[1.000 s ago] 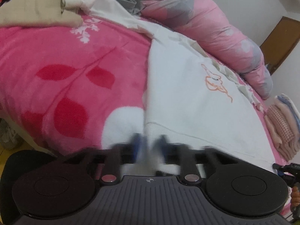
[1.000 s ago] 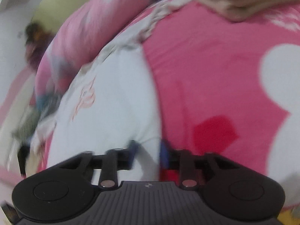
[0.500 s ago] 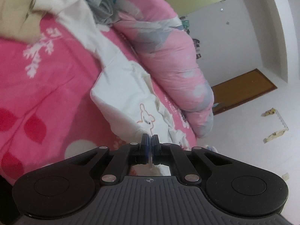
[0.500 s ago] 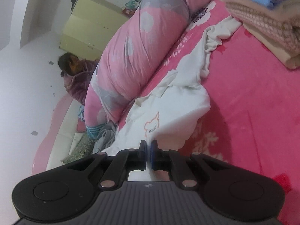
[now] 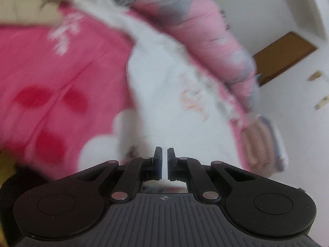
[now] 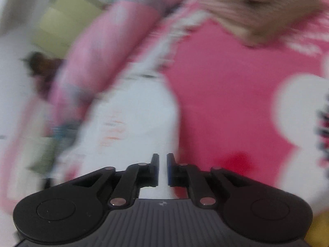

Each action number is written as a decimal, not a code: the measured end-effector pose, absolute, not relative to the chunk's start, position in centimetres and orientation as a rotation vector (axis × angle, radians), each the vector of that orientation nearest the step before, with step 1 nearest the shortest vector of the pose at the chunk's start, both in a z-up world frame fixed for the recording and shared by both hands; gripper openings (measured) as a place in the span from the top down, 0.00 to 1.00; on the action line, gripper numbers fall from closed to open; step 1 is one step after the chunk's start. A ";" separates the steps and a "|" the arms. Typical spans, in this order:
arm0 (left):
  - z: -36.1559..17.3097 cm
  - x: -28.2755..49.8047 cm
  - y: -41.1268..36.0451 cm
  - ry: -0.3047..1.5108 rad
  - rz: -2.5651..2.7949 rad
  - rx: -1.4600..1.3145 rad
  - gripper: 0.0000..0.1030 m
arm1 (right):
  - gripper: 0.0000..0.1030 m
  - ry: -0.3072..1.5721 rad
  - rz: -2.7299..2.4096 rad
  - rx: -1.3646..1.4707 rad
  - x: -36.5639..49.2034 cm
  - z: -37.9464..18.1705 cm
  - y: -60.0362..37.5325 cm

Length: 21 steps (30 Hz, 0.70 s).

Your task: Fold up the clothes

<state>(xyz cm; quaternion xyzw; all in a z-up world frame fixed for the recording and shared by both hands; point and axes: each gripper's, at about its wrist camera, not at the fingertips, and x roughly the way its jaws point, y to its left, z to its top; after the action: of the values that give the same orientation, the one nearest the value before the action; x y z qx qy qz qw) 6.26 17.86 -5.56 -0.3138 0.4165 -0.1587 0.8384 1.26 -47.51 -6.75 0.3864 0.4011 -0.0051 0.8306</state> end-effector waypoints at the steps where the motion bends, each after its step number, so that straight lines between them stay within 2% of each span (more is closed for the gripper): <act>1: -6.0 6.0 18.3 0.873 -0.312 -0.655 0.78 | 0.87 0.860 -0.053 0.818 0.9 -7.4 -48.0; 2: -6.1 6.0 18.7 0.857 -0.301 -0.646 0.72 | 0.87 0.858 -0.080 0.816 0.7 -7.5 -48.4; 5: -6.4 6.7 19.4 0.810 -0.289 -0.614 0.67 | 0.86 0.811 -0.073 0.737 2.0 -4.8 -47.2; 9: -6.7 9.6 18.2 0.764 -0.312 -0.538 0.58 | 0.85 0.743 0.128 0.552 7.3 -0.2 -39.3; 14: -9.0 13.2 16.2 0.718 -0.308 -0.437 0.58 | 0.82 0.696 0.449 0.223 17.2 3.4 -23.5; 18: -11.8 13.6 16.6 0.715 -0.329 -0.506 0.60 | 0.82 0.665 0.596 -0.050 23.3 1.2 -11.1; 21: -12.9 12.4 17.4 0.647 -0.361 -0.556 0.62 | 0.82 0.644 0.680 -0.224 27.7 -1.4 -2.8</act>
<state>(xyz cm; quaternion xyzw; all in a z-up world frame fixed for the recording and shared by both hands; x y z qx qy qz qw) 12.38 17.43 -12.94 -0.2683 0.3120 -0.1741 0.8946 27.73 -2.80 -1.37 -0.1076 0.3095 0.3270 0.8864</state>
